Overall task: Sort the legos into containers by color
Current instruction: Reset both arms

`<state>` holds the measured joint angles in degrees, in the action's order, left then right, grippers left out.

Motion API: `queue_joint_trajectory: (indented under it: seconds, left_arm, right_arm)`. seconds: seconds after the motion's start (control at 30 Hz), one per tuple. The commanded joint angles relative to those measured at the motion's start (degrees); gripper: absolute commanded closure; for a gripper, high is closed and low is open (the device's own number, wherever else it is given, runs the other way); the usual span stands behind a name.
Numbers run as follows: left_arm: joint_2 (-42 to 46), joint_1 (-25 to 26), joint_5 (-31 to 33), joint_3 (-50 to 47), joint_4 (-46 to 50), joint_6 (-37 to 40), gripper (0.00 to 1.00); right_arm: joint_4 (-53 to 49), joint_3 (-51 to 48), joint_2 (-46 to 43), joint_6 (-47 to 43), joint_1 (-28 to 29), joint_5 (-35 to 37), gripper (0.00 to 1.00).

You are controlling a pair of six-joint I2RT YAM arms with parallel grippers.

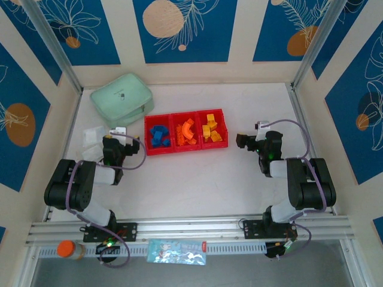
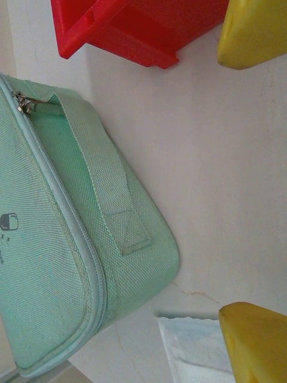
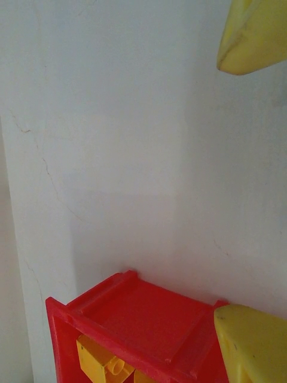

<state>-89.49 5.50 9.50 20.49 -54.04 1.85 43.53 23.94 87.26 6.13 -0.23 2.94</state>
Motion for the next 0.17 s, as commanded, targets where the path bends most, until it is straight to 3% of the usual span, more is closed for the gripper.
queue_joint_trajectory:
  seconds: [0.0,0.13]
  left_arm:
    - [-0.2,-0.6,0.5,0.2,-1.7,-0.3,0.01]
    - [-0.2,-0.6,0.3,0.2,-1.7,-0.3,0.01]
  right_arm:
    - [1.6,0.6,0.0,-1.1,0.2,0.0,0.01]
    - [2.0,0.2,-0.2,-0.9,0.1,-0.2,0.01]
